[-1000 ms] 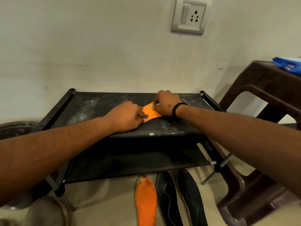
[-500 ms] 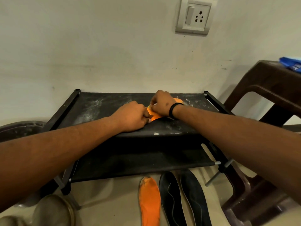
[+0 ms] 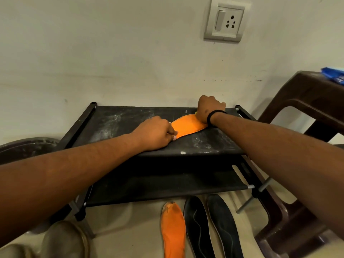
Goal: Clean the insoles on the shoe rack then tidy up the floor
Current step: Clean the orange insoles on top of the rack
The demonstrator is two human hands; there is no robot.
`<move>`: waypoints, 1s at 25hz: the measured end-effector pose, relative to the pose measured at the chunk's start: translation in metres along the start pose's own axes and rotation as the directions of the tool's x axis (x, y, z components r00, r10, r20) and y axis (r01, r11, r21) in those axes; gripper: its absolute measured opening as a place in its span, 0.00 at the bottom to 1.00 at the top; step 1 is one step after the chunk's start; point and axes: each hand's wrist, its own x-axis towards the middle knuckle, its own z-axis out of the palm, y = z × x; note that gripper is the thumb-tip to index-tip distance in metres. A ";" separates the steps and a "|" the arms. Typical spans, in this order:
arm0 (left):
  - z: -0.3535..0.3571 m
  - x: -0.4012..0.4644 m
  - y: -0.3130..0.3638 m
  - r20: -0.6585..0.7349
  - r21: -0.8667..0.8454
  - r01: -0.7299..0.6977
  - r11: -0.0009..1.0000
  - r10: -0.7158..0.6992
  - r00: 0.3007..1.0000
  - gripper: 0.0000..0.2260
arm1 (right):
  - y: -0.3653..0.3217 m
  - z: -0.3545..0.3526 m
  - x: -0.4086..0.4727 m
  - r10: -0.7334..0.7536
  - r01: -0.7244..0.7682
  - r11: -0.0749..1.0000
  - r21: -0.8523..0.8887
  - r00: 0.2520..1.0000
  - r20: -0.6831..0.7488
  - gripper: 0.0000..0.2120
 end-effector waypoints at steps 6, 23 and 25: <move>0.001 0.003 -0.003 -0.010 0.010 -0.001 1.000 0.001 1.000 0.12 | -0.026 0.019 -0.006 -0.078 0.064 0.972 0.227 0.996 0.052 0.06; 0.001 0.026 0.006 -0.082 0.051 0.127 0.991 -0.123 0.989 0.12 | 0.074 -0.019 0.005 -0.072 -0.155 0.570 0.807 0.969 0.237 0.06; 0.009 0.030 0.013 -0.150 0.075 0.121 0.990 -0.109 0.983 0.11 | 0.071 -0.019 0.006 -0.080 -0.105 0.640 0.761 0.976 0.202 0.07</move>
